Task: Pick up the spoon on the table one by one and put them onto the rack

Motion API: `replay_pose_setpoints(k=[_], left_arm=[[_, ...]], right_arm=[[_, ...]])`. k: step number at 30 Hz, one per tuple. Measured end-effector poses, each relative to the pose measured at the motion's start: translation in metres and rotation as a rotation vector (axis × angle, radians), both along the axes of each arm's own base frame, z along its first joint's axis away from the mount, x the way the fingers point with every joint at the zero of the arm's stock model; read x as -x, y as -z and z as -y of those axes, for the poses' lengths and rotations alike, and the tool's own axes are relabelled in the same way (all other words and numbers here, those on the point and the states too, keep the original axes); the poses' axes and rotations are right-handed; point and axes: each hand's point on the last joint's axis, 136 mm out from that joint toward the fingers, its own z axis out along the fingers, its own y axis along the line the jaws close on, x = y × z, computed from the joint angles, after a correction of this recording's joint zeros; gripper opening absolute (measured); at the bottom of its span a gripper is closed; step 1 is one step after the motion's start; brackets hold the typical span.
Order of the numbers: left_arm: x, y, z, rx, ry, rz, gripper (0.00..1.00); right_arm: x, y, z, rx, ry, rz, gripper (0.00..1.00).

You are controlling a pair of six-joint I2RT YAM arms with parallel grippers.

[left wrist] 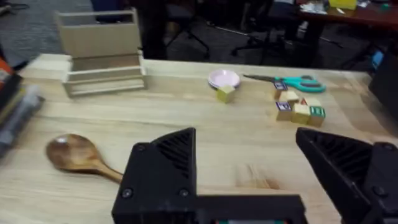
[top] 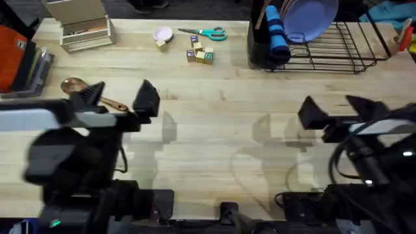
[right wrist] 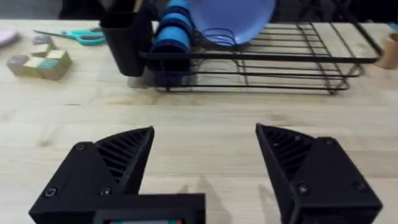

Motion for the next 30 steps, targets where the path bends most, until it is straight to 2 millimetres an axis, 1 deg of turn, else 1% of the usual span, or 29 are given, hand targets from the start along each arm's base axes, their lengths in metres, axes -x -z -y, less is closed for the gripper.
replay_pose_setpoints(k=[2, 4, 7, 10, 15, 19, 22, 26, 30], left_arm=[[0.003, -0.017, -0.003, -0.001, -0.02, -0.006, 0.992], [0.005, -0.031, -0.007, -0.001, -0.042, -0.034, 0.993], [0.001, -0.048, -0.01, -0.002, -0.06, -0.085, 0.992], [-0.007, -0.066, -0.012, -0.005, -0.073, -0.131, 0.993], [-0.026, -0.104, -0.016, -0.01, -0.091, -0.181, 0.993], [-0.044, -0.128, -0.016, -0.012, -0.094, -0.23, 0.993], [-0.058, -0.138, -0.016, -0.013, -0.092, -0.261, 0.993], [-0.074, -0.143, -0.016, -0.015, -0.091, -0.284, 0.993], [-0.077, -0.141, -0.016, -0.015, -0.091, -0.295, 0.993]], right_arm=[[0.003, -0.02, 0.003, 0.004, 0.02, 0.005, 0.996], [0.005, -0.046, 0.006, 0.007, 0.033, 0.022, 0.996], [0.005, -0.077, 0.007, 0.009, 0.041, 0.009, 0.996], [0.003, -0.1, 0.008, 0.011, 0.044, -0.042, 0.996], [-0.012, -0.133, 0.008, 0.013, 0.043, -0.129, 0.996], [-0.026, -0.15, 0.008, 0.015, 0.043, -0.211, 0.995], [-0.038, -0.16, 0.008, 0.016, 0.043, -0.262, 0.996], [-0.055, -0.164, 0.007, 0.016, 0.039, -0.305, 0.996], [-0.069, -0.156, 0.002, 0.01, 0.012, -0.346, 0.996]])
